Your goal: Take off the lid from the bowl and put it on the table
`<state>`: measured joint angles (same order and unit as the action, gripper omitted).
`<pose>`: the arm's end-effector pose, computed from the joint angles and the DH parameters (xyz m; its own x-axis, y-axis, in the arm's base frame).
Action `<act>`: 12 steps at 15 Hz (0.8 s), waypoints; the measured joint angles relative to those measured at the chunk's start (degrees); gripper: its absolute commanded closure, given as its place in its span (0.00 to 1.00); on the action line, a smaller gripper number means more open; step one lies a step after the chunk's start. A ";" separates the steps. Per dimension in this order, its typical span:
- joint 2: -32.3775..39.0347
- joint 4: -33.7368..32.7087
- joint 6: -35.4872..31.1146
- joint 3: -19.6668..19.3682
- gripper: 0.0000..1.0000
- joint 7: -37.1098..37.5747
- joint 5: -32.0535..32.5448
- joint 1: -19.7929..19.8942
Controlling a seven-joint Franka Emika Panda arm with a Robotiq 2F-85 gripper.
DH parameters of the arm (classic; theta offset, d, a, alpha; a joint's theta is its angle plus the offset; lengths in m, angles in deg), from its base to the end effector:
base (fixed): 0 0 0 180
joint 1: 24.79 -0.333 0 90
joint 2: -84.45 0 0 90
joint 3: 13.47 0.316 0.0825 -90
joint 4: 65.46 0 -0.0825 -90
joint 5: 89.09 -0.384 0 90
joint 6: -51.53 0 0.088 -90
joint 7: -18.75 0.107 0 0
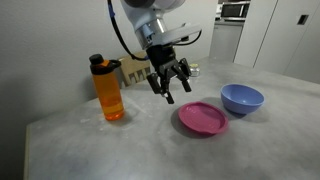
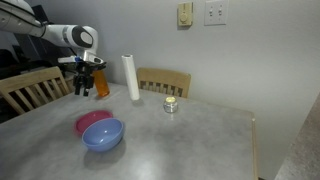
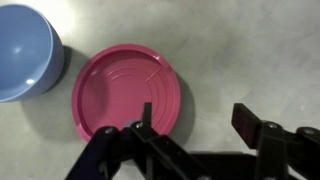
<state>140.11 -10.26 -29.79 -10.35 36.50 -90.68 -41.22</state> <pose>0.6814 0.2314 0.2478 0.8718 -0.0072 -0.4899 0.0381 -0.9959 0.0824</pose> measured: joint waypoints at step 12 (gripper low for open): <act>-16.45 11.07 -0.16 -0.07 0.00 0.44 -0.27 0.93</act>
<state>123.66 0.81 -29.95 -10.42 36.94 -90.95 -40.29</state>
